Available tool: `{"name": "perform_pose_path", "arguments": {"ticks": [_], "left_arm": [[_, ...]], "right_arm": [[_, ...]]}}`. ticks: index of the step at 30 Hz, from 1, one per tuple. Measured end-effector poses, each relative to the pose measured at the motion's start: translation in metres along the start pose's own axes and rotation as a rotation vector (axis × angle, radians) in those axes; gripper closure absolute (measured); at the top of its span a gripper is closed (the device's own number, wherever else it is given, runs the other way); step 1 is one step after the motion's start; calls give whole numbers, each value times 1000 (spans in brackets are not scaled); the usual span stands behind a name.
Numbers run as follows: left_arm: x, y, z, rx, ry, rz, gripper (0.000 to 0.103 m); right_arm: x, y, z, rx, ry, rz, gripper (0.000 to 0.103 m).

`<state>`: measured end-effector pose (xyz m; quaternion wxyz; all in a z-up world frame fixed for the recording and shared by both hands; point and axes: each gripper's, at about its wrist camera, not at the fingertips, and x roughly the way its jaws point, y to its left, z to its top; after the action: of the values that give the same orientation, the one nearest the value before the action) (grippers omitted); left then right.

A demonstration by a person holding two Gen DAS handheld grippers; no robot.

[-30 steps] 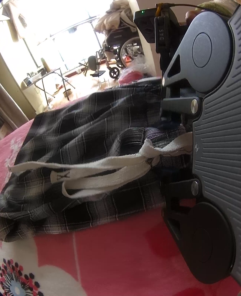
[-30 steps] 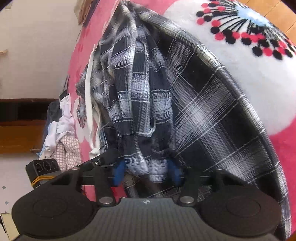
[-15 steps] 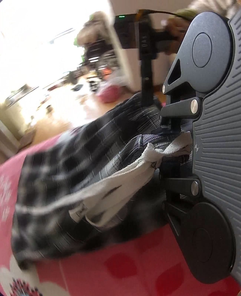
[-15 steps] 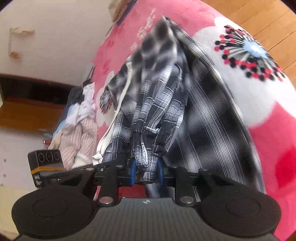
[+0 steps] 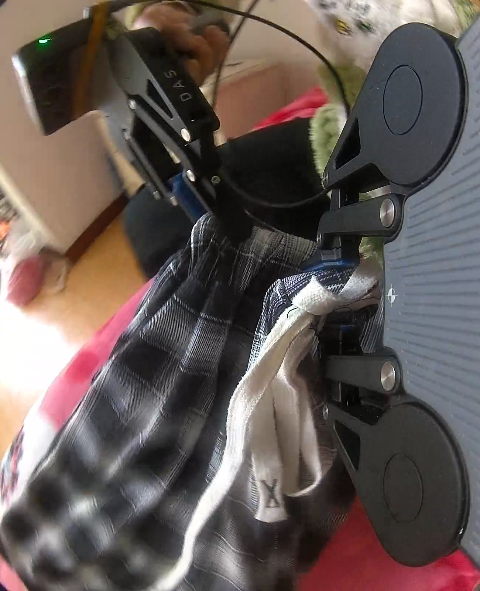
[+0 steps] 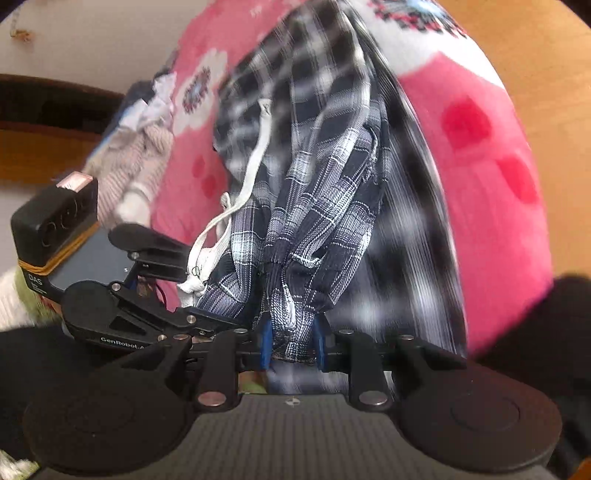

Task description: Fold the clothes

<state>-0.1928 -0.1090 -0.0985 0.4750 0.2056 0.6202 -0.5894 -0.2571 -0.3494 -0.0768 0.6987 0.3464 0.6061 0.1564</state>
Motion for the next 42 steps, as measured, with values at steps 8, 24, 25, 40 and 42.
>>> {"name": "perform_pose_path", "arguments": {"ticks": [8, 24, 25, 40, 42], "left_arm": [[33, 6, 3, -1, 61, -24, 79], [47, 17, -8, -23, 108, -53, 68], [47, 19, -8, -27, 118, -52, 65], [-49, 12, -3, 110, -132, 26, 42], [-40, 10, -3, 112, -178, 43, 42]], "right_arm": [[9, -4, -25, -70, 61, -103, 79], [23, -20, -32, -120, 181, -218, 77], [26, -21, -32, -118, 193, -238, 75], [-28, 37, -28, -419, -51, -313, 66], [-20, 43, -24, -471, -44, -250, 68]]}}
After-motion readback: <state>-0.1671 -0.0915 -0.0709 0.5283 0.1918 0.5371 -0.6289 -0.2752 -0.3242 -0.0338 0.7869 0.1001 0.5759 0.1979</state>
